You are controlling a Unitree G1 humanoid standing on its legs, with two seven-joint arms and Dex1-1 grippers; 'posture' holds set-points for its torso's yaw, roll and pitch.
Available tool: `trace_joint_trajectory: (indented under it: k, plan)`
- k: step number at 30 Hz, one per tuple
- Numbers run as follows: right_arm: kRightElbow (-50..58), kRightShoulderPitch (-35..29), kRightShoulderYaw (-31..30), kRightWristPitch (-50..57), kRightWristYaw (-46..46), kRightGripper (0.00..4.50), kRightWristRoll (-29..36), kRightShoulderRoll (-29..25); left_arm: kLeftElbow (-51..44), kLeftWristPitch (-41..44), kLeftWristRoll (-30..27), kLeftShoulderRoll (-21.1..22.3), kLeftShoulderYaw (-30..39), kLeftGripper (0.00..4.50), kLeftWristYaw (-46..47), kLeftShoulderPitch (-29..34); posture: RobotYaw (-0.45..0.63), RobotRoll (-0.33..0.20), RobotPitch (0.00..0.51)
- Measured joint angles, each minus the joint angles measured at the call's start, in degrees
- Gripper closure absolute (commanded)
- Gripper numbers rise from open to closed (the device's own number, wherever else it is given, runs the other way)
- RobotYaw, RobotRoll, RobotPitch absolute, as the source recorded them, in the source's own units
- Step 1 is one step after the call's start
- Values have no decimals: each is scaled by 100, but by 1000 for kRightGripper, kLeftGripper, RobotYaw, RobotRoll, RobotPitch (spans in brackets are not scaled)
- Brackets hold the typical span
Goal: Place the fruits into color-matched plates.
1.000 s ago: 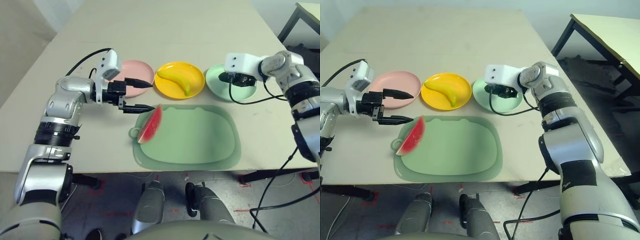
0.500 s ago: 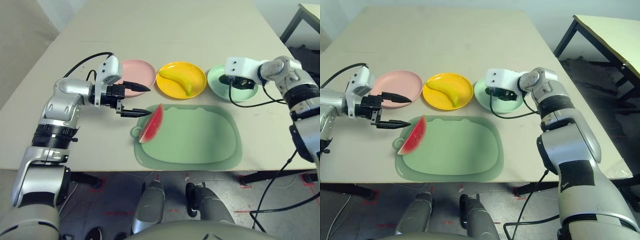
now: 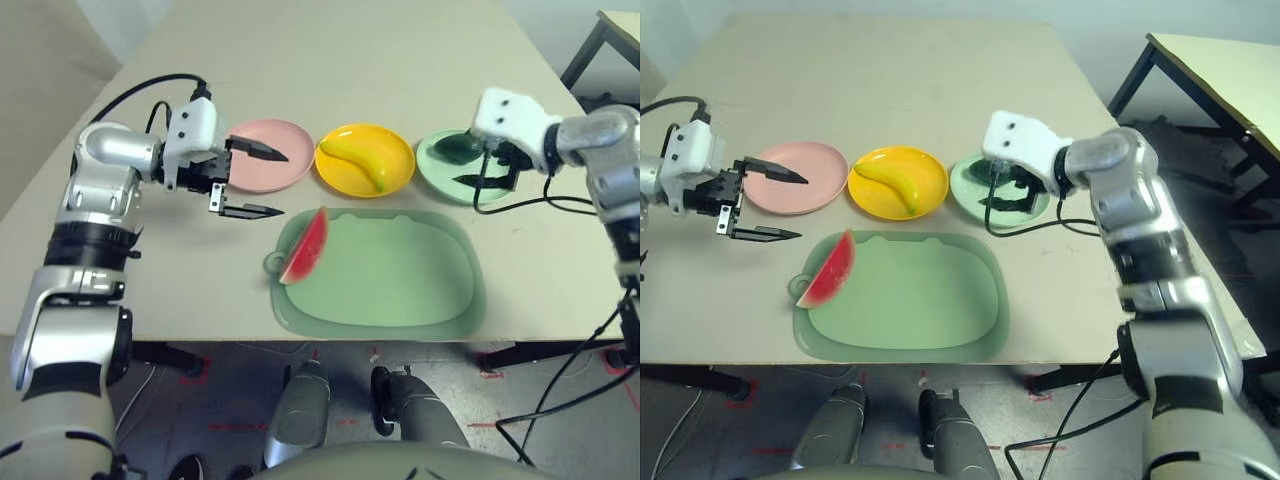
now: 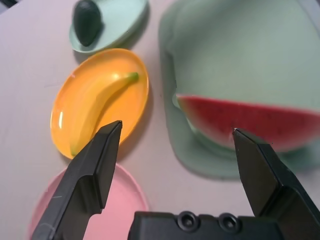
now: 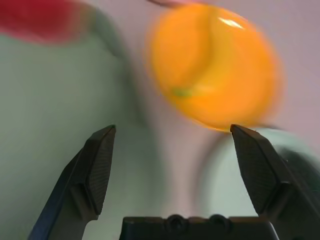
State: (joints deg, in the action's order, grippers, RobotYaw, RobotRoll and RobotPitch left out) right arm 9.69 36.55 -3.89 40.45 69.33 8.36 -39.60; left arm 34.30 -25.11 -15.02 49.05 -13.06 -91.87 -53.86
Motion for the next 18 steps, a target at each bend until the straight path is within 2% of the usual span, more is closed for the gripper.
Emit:
trace_joint_trajectory:
  k: [4,8,12,15,18]
  plan:
    - [1272,-1300,592,1361,-676,35,1009,722,566,-1304,-100,113,-1079,0,-3,-512,231,0,128]
    - [1950,-2233,785,1362,-1467,35,1430,1531,1045,-2453,-194,99,-2142,0,-3,-1049,219,0,130]
    - [2070,-3107,768,260,-1875,35,1344,1752,1184,-3301,-539,6,-3101,0,-4,-1409,193,0,131]
    - [1872,-3767,750,-1235,-1830,35,1309,2103,1212,-3759,-751,-165,-3826,0,-5,-1592,180,0,130]
    - [1382,-4251,623,-2745,-1587,35,1131,2161,1322,-4120,-817,-380,-4425,0,-6,-1754,165,0,131]
